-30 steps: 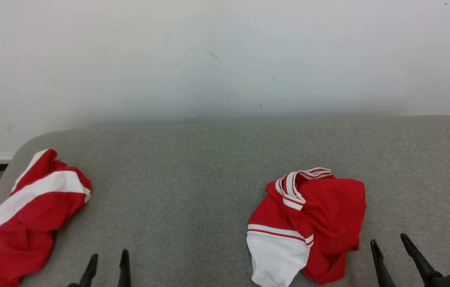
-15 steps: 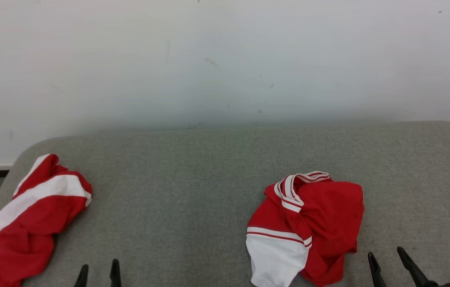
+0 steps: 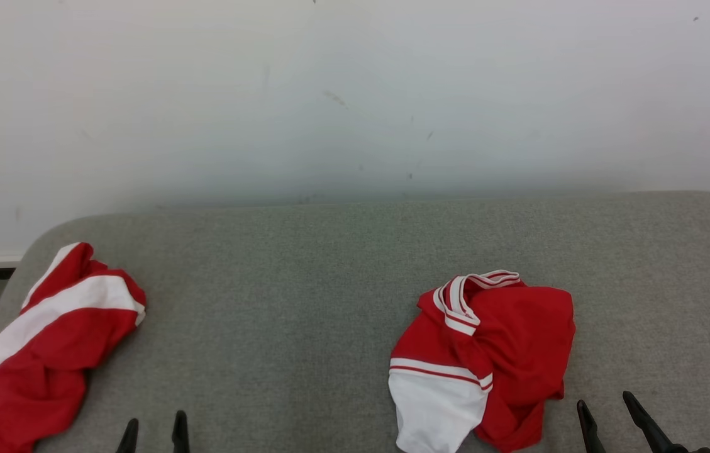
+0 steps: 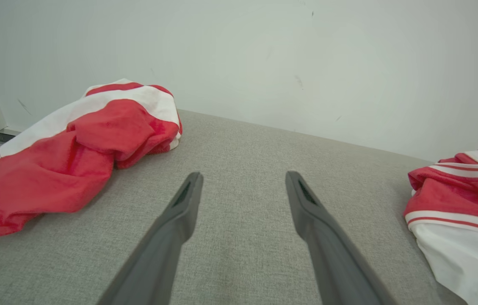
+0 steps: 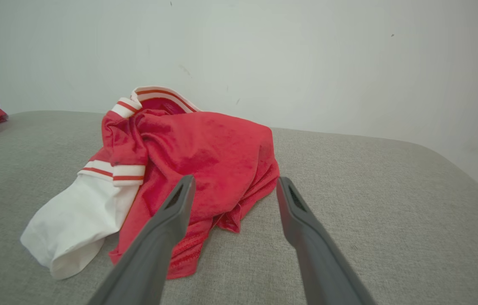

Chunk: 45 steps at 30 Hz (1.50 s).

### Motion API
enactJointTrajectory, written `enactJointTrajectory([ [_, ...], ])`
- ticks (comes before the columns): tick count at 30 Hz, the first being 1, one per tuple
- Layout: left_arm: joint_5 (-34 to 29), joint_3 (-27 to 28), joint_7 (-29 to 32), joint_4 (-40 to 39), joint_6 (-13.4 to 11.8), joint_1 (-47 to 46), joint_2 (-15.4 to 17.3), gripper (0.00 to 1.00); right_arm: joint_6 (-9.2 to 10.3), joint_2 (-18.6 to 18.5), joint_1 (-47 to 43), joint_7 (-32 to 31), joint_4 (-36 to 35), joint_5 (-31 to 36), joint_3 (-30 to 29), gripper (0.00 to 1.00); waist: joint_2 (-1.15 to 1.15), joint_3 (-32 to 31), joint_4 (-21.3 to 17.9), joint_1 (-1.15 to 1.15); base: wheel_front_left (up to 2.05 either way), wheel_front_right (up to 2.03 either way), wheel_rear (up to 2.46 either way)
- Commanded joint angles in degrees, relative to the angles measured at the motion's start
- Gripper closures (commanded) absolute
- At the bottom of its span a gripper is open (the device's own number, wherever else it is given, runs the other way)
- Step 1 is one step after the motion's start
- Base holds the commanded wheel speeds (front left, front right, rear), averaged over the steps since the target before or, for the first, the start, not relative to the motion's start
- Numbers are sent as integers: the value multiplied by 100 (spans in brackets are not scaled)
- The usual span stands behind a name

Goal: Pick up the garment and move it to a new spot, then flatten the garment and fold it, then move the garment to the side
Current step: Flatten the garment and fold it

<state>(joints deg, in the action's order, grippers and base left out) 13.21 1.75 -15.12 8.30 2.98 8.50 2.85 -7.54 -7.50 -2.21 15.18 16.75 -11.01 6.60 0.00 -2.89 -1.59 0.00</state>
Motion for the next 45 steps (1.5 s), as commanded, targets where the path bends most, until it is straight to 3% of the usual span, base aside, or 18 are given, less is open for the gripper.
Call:
enactJointTrajectory([
  [1, 69, -4, -5, -7, -22, 19, 10, 0, 10, -6, 6, -5, 10, -56, -8, 0, 0, -1, 2, 0, 0, 0, 0],
  [16, 72, -41, -5, -88, -91, 37, 10, 0, 10, 8, 19, -5, -16, -50, 21, 0, 0, 3, -39, 0, 0, 0, 0],
  [23, -55, -225, -5, -281, 13, -233, 10, 0, 10, -18, 106, -5, -58, -58, 52, 0, 0, 53, -135, 0, 0, 0, 0],
  [28, -141, -774, -5, -267, 172, -558, 11, 0, 10, -36, 209, -5, -105, -56, 85, 0, 0, 118, -305, 0, 0, 0, 0],
  [34, 62, -1967, 11, 324, 339, -1115, 14, 0, 10, 8, 303, -5, -163, -43, 124, 0, 0, 243, -631, 0, 0, 0, 0],
  [45, 242, -3571, 229, 1660, 340, -1970, 17, 0, 10, 77, 415, -5, -229, -20, 92, 0, 0, 508, -1288, 0, 0, 0, 0],
])
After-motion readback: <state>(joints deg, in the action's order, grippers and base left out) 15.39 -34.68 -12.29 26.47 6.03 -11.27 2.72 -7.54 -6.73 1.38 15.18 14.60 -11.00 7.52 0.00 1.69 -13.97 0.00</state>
